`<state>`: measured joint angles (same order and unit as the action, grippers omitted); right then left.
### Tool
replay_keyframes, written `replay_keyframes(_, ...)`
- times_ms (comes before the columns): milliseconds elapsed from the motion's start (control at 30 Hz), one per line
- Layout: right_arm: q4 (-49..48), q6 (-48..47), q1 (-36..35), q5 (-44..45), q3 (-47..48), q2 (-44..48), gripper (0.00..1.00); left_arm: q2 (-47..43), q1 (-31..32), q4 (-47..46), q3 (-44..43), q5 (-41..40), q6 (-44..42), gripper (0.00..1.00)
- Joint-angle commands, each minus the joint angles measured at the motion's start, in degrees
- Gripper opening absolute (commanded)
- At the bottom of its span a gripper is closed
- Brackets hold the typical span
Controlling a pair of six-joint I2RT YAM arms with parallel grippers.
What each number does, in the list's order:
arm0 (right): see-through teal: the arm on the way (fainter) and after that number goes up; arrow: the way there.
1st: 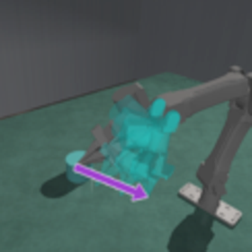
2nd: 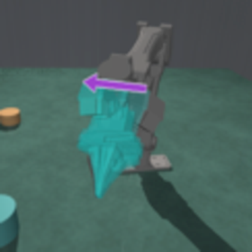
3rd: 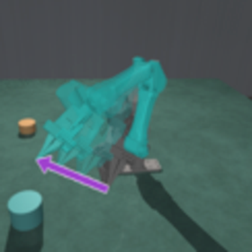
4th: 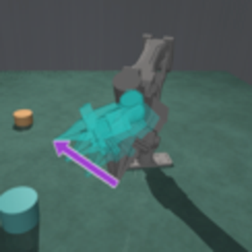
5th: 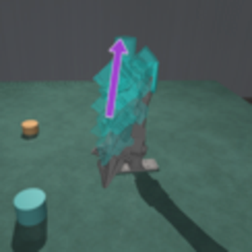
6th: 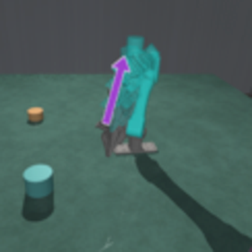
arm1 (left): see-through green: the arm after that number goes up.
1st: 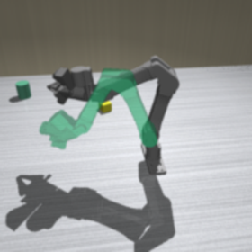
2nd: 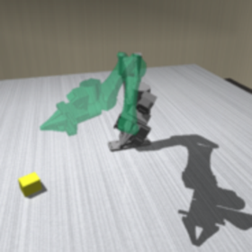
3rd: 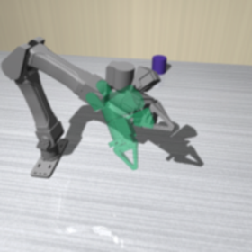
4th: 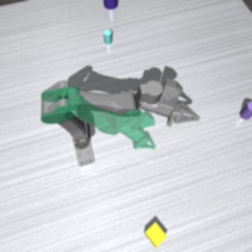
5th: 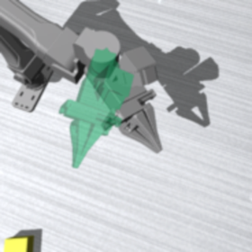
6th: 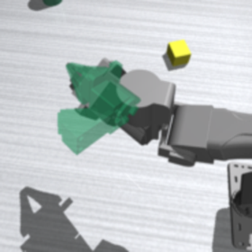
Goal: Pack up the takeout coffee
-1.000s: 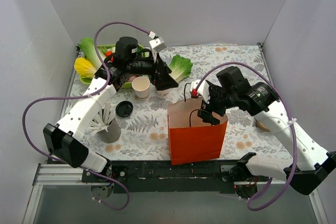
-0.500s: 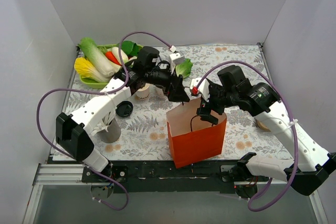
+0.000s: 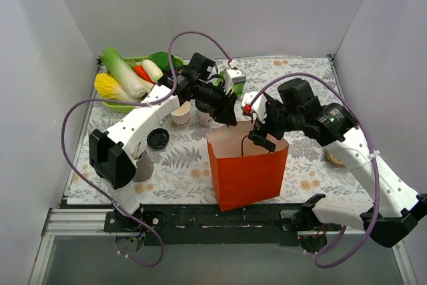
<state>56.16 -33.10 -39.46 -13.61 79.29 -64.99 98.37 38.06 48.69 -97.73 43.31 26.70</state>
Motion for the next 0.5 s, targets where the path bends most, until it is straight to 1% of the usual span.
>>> replay_keyframes(0,-4.0,-1.3,-0.2,2.5,6.7,-1.2,0.98,4.2,0.1,12.7,-10.1,1.4,-8.4,0.25)
replay_keyframes(33,-4.0,-2.4,-0.2,3.1,8.2,-1.5,0.98,6.6,0.1,14.5,-11.9,1.5,-9.4,0.17)
replay_keyframes(67,-4.6,-2.9,-0.2,3.7,10.6,-1.7,0.98,7.4,0.1,17.2,-13.7,1.6,-10.7,0.13)
replay_keyframes(100,-5.1,-3.3,-0.2,5.0,12.0,-1.7,0.98,8.1,0.1,18.0,-15.8,1.3,-11.1,0.09)
replay_keyframes(133,-5.8,-3.8,0.0,5.2,13.3,-1.5,0.98,8.6,0.0,18.5,-16.6,1.3,-11.5,0.00)
replay_keyframes(167,-7.7,-4.0,-0.1,5.4,15.0,-0.5,0.98,8.6,0.0,18.5,-17.0,1.1,-11.7,0.00)
replay_keyframes(233,-11.4,-4.3,-0.1,6.2,15.1,1.4,0.98,8.1,0.0,17.5,-17.1,-0.3,-11.8,0.00)
replay_keyframes(267,-13.4,-4.3,-0.1,7.1,14.5,3.9,0.98,7.4,0.0,16.2,-17.1,-1.4,-11.7,0.00)
replay_keyframes(300,-17.9,-4.3,-0.1,10.1,13.0,5.1,0.98,7.0,0.0,15.3,-17.7,-3.6,-11.2,0.00)
replay_keyframes(367,-22.1,-3.9,0.3,15.4,10.9,7.8,0.98,6.2,0.0,13.3,-19.0,-6.2,-10.7,0.00)
replay_keyframes(400,-26.1,-3.6,1.4,20.8,8.2,8.5,0.98,5.8,0.0,12.9,-19.8,-7.0,-11.1,0.00)
replay_keyframes(467,-30.2,-3.4,2.7,26.3,5.5,10.6,0.98,5.2,0.1,11.8,-22.0,-9.3,-11.9,0.00)
